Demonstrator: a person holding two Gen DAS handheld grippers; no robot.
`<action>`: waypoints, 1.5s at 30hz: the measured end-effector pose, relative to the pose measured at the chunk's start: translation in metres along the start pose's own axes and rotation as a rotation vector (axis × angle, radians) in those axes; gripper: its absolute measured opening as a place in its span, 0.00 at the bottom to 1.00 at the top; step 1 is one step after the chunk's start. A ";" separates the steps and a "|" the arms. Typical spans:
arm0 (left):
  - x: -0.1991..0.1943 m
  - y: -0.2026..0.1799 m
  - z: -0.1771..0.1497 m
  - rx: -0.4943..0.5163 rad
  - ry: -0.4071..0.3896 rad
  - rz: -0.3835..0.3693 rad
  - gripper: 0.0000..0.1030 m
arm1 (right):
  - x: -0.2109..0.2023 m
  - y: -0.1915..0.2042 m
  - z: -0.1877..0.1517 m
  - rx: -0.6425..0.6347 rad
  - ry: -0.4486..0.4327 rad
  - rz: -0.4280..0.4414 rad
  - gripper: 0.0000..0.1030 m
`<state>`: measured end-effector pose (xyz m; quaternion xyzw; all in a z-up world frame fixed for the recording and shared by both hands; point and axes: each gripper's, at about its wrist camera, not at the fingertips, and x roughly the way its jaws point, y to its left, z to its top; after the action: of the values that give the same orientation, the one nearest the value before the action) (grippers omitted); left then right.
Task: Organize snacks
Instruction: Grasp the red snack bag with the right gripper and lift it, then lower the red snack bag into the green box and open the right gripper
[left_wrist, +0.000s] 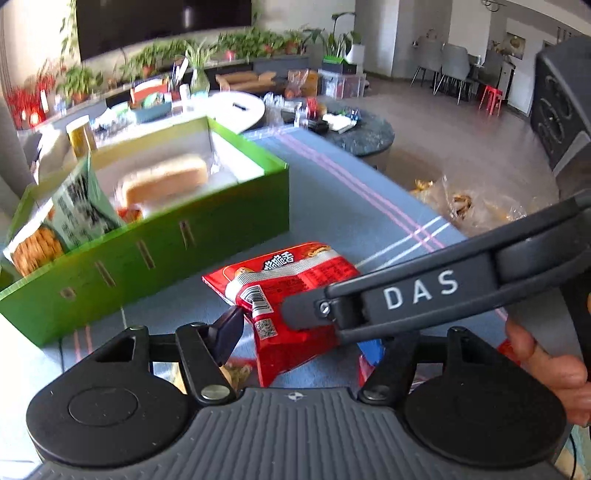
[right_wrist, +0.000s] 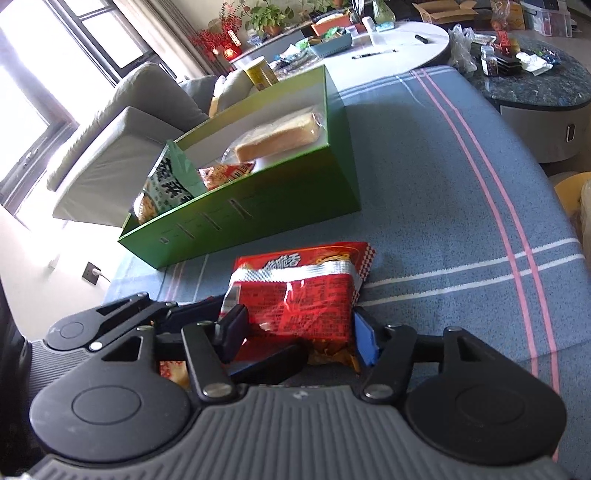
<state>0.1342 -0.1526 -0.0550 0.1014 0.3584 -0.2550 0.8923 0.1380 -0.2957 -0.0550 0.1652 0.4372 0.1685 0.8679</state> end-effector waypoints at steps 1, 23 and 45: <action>-0.002 -0.001 0.001 0.008 -0.010 0.004 0.60 | -0.002 0.001 0.000 0.002 -0.007 0.006 0.60; -0.027 0.019 0.049 -0.001 -0.156 0.061 0.59 | -0.038 0.030 0.043 0.011 -0.225 0.104 0.60; 0.012 0.061 0.086 -0.034 -0.167 0.125 0.59 | -0.001 0.032 0.090 0.007 -0.284 0.104 0.60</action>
<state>0.2246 -0.1369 -0.0015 0.0868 0.2801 -0.2005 0.9348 0.2063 -0.2799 0.0102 0.2129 0.3016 0.1867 0.9104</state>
